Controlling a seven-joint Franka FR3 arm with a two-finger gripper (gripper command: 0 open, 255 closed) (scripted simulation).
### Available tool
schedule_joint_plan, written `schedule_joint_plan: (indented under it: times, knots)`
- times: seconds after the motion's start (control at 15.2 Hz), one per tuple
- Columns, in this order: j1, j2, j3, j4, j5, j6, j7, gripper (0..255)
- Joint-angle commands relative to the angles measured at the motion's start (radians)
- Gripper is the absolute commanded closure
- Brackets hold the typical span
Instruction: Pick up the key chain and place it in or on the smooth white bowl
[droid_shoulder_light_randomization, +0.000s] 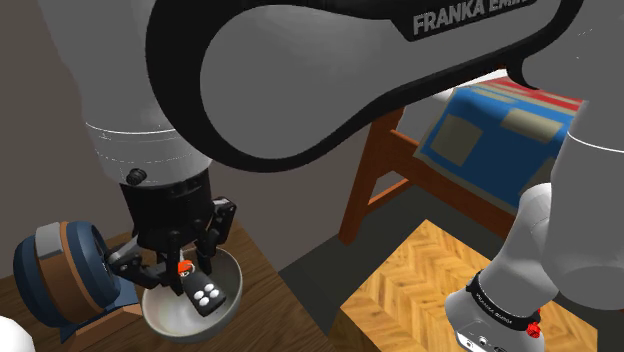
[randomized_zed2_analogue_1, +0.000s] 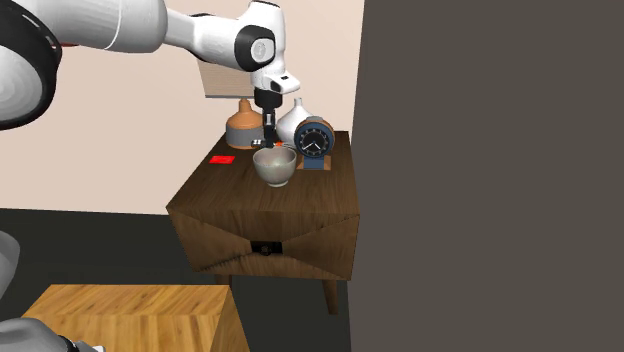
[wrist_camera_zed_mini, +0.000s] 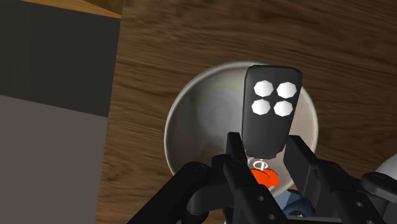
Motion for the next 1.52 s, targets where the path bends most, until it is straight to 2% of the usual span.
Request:
schedule_joint_plan:
  times: [0.0, 0.2, 0.73, 0.79, 1.12, 1.39, 1.45]
  knots:
    - [0.000, 0.005, -0.001, -0.022, -0.003, 0.027, 0.002, 255]
    - [0.001, 0.014, -0.004, -0.053, -0.009, 0.066, 0.003, 255]
    - [0.001, 0.014, -0.004, -0.053, -0.009, 0.065, 0.003, 255]
    - [0.001, 0.014, -0.004, -0.053, -0.009, 0.065, 0.003, 0]
    - [0.001, 0.014, -0.004, -0.053, -0.009, 0.065, 0.003, 0]
    - [-0.002, -0.006, 0.001, 0.051, 0.004, -0.055, -0.006, 0]
    - [-0.002, -0.006, 0.001, 0.051, 0.004, -0.055, -0.006, 0]
